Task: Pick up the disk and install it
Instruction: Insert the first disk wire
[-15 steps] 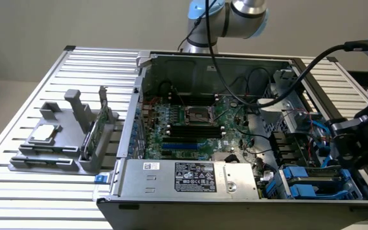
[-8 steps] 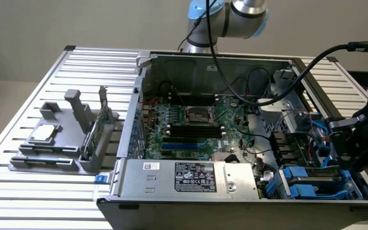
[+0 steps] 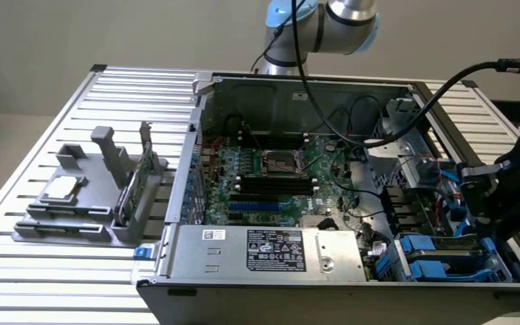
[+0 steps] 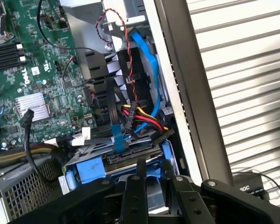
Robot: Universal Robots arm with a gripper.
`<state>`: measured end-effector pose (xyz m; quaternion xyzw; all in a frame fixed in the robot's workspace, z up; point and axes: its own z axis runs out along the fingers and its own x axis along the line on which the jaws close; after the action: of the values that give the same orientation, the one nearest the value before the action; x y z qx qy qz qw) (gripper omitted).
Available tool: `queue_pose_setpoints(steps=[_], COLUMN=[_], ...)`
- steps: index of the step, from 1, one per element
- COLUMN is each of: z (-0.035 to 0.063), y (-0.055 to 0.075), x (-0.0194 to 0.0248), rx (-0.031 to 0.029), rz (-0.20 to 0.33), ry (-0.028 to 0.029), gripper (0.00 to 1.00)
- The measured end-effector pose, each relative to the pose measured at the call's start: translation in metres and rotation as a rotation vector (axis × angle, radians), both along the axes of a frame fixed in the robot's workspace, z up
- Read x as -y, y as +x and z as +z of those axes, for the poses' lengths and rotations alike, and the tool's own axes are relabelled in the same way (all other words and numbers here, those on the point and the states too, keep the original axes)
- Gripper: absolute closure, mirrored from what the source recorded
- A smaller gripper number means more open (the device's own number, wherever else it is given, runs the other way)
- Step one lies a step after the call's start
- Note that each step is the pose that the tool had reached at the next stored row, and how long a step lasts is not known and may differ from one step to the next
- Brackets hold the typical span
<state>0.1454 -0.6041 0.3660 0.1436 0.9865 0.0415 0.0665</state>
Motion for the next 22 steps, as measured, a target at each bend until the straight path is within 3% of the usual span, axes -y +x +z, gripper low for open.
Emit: queue_pose_setpoints(steps=[3, 4, 12, 14, 17, 18, 20, 22], z=[-0.0001, -0.0001, -0.0006, -0.0006, -0.0007, -0.0007, -0.0008, -0.0008], y=[0.0019, 0.0022, 0.0023, 0.0022, 0.0023, 0.0023, 0.0022, 0.0023], x=[0.0010, 0.0013, 0.0013, 0.0013, 0.0013, 0.0013, 0.0013, 0.0013], rx=[0.0080, 0.0088, 0.0088, 0.0008, -0.0253, -0.0307, -0.0337, -0.0347], rz=[-0.003, -0.007, -0.117, -0.134, -0.151, -0.157, -0.172, -0.191], ry=[0.0234, 0.0263, 0.0276, 0.0270, 0.0269, 0.0285, 0.0373, 0.0506], gripper=[0.73, 0.73, 0.73, 0.73, 0.73, 0.73, 0.73, 0.73])
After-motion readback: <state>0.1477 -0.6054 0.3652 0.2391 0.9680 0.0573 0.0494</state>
